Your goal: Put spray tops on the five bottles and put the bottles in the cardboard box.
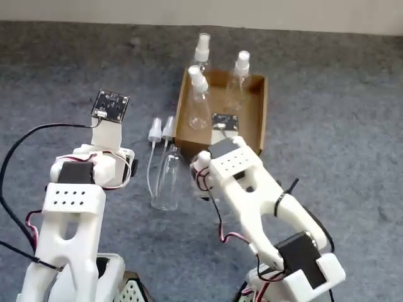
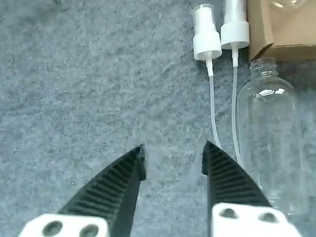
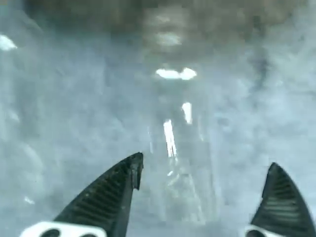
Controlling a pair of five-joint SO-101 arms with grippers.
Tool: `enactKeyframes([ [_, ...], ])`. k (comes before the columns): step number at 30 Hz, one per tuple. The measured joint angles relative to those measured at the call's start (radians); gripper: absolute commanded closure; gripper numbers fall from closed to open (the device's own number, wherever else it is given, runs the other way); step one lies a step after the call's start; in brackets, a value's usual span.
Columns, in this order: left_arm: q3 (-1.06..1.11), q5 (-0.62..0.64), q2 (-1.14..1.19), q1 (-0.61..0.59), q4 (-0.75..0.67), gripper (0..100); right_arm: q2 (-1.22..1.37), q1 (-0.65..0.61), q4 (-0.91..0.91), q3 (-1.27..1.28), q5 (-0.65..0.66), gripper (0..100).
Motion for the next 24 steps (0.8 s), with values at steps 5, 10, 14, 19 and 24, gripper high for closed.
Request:
enactKeyframes([
  [5, 0.0, 0.0, 0.0, 0.0, 0.0, 84, -0.052, 0.157, 0.021, 0.0, 0.218, 98.5],
  [10, 0.0, 0.0, 0.0, 0.0, 0.0, 84, -0.083, 0.296, 0.044, 0.014, 0.497, 98.1],
  [14, 0.0, 0.0, 0.0, 0.0, 0.0, 84, -0.095, 0.427, 0.046, 0.077, 0.629, 97.9],
  [19, 0.0, 0.0, 0.0, 0.0, 0.0, 84, -0.092, 0.456, 0.061, 0.097, 0.694, 93.9],
  [24, 0.017, 0.0, 0.0, 0.0, 0.0, 84, -0.098, 0.385, 0.117, 0.057, 0.697, 85.4],
])
